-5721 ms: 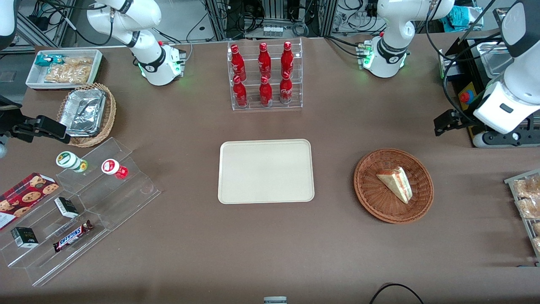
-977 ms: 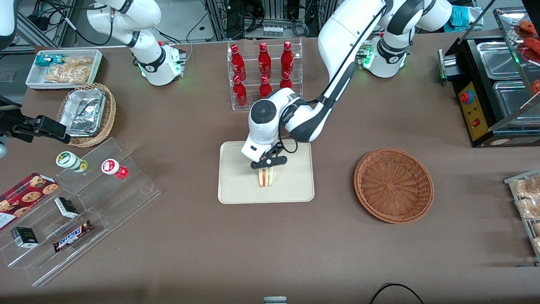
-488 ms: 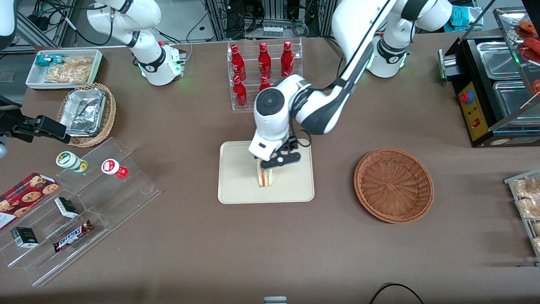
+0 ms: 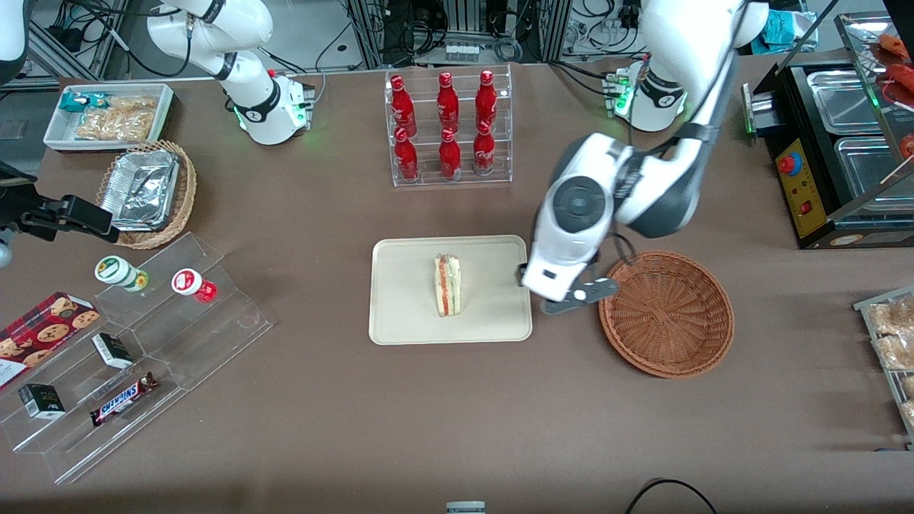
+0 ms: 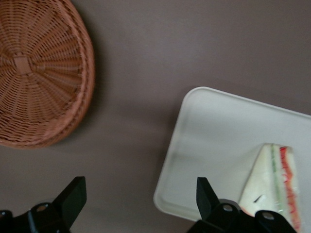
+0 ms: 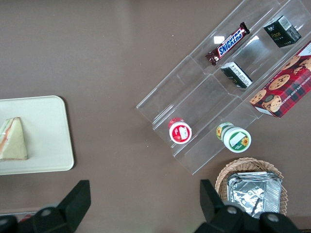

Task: Place sandwich from basket to tray

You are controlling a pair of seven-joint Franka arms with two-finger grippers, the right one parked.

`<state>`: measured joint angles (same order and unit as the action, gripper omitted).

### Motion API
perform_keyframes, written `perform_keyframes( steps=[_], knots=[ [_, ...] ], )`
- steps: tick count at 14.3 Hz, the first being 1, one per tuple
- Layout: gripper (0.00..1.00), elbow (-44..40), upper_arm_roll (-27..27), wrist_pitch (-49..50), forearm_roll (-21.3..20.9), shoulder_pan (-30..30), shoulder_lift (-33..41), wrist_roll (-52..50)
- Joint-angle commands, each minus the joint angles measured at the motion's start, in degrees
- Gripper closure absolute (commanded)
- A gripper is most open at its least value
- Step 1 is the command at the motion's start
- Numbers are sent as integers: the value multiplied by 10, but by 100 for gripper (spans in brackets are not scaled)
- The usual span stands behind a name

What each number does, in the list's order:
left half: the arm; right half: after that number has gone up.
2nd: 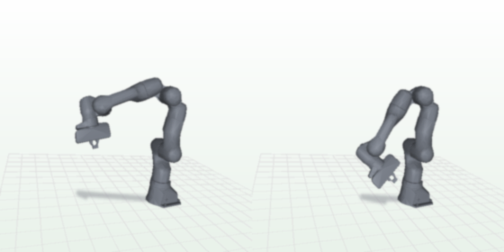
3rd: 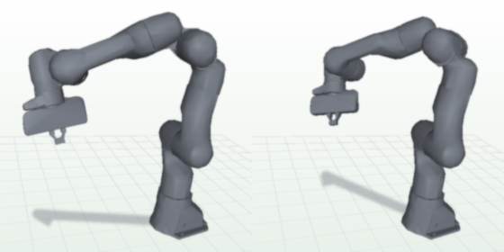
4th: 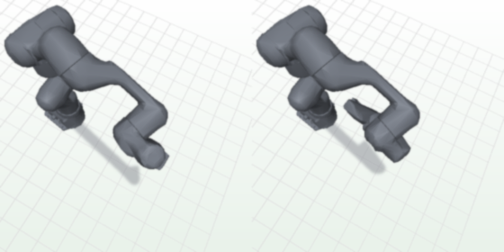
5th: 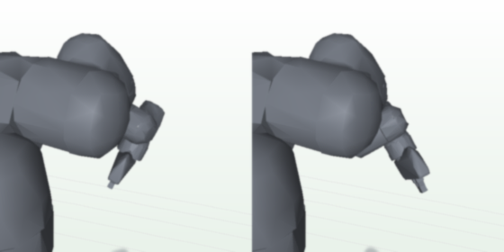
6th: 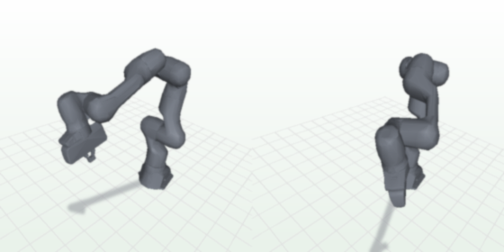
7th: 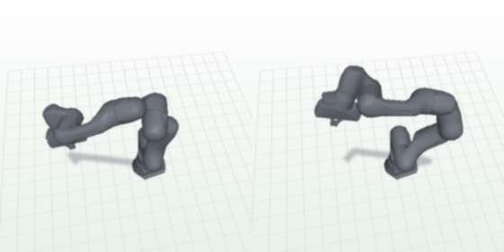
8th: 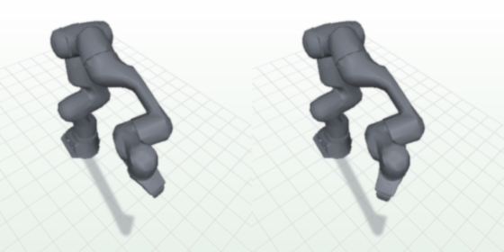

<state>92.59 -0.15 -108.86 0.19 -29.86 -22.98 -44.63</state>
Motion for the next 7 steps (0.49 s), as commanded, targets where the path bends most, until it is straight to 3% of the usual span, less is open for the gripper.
perform_keyframes(
  steps=[1, 7],
  knots=[
    [0, 92, 6, 5, 13, 50, 92, 84],
    [0, 109, 5, 129, 18, 162, 179, 271]
  ],
)
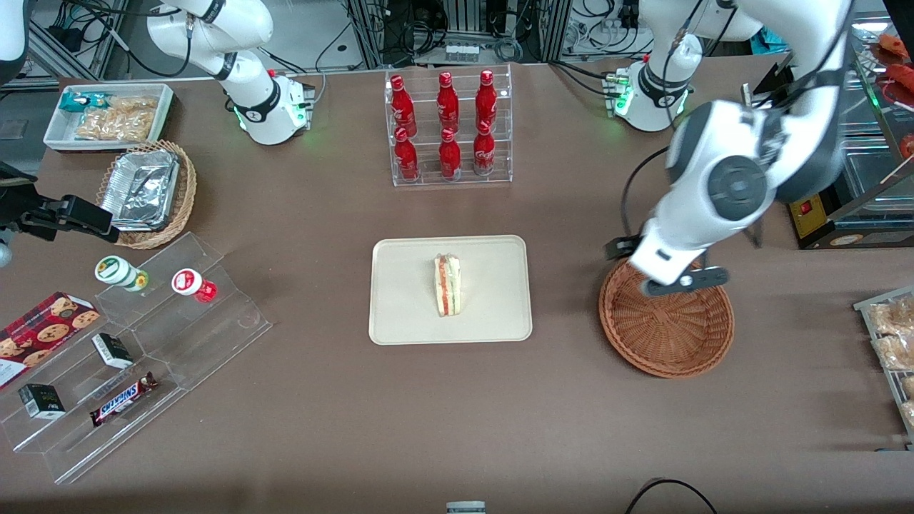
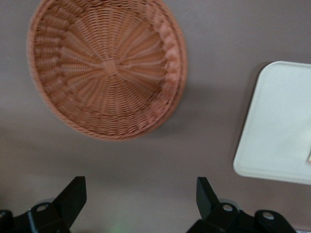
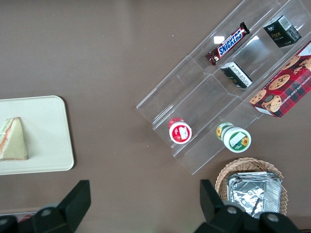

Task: Place sandwich from basket to tray

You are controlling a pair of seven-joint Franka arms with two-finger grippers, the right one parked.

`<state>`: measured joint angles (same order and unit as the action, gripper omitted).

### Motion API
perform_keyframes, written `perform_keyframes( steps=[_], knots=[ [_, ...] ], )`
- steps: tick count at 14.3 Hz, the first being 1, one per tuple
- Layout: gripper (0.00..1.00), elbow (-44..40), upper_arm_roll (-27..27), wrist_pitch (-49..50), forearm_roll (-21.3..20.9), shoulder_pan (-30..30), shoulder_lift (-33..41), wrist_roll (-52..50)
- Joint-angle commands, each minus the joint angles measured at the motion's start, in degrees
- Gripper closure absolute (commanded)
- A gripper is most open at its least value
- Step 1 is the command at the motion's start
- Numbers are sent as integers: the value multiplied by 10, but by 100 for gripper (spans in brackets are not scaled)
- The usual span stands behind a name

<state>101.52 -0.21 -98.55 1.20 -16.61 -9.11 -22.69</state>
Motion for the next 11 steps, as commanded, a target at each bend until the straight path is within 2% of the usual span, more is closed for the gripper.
perform_keyframes(
  steps=[1, 6, 8, 11],
  knots=[
    [0, 19, 6, 46, 8, 46, 54, 76],
    [0, 0, 21, 102, 4, 133, 114, 182],
    [0, -30, 49, 117, -2, 169, 118, 201],
    [0, -76, 57, 122, -30, 190, 113, 201]
  ],
)
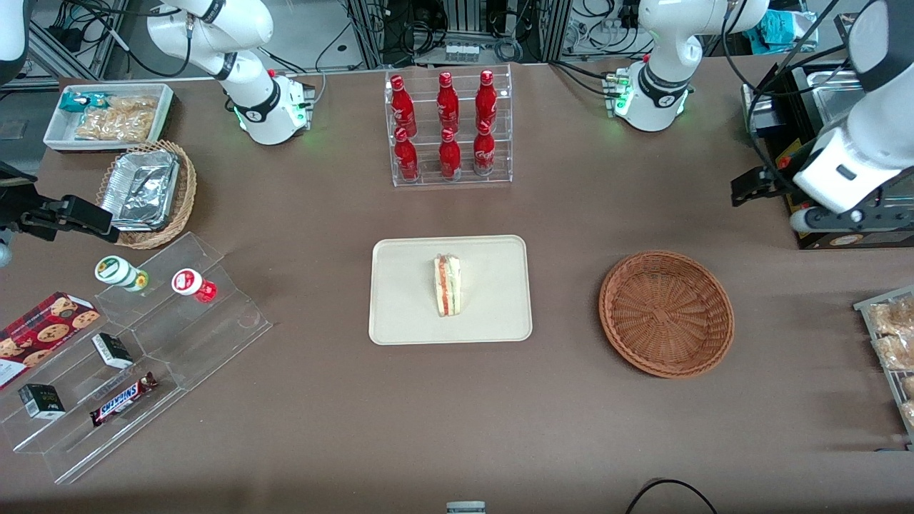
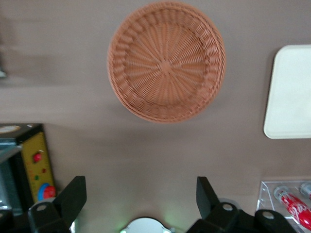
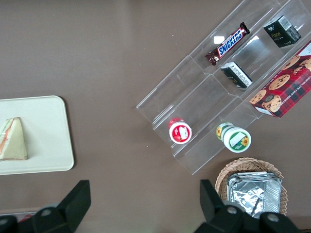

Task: Place sandwich from basket to tray

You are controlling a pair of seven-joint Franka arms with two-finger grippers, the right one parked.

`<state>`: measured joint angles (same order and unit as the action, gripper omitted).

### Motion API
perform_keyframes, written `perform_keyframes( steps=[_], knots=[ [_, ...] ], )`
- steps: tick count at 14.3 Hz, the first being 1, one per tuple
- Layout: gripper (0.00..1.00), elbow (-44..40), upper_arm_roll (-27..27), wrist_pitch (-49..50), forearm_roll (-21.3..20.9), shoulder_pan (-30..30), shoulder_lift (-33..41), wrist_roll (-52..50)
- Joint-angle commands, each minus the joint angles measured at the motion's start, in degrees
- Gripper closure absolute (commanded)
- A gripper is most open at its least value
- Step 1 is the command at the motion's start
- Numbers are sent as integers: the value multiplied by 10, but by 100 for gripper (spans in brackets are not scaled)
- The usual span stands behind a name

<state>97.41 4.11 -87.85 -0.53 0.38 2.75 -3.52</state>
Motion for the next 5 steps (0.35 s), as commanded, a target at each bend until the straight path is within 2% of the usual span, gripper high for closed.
perform_keyframes(
  steps=[1, 5],
  knots=[
    [0, -46, 14, 15, -11, 24, -7, 10],
    [0, -48, 14, 8, -9, 25, -12, 7]
  ],
)
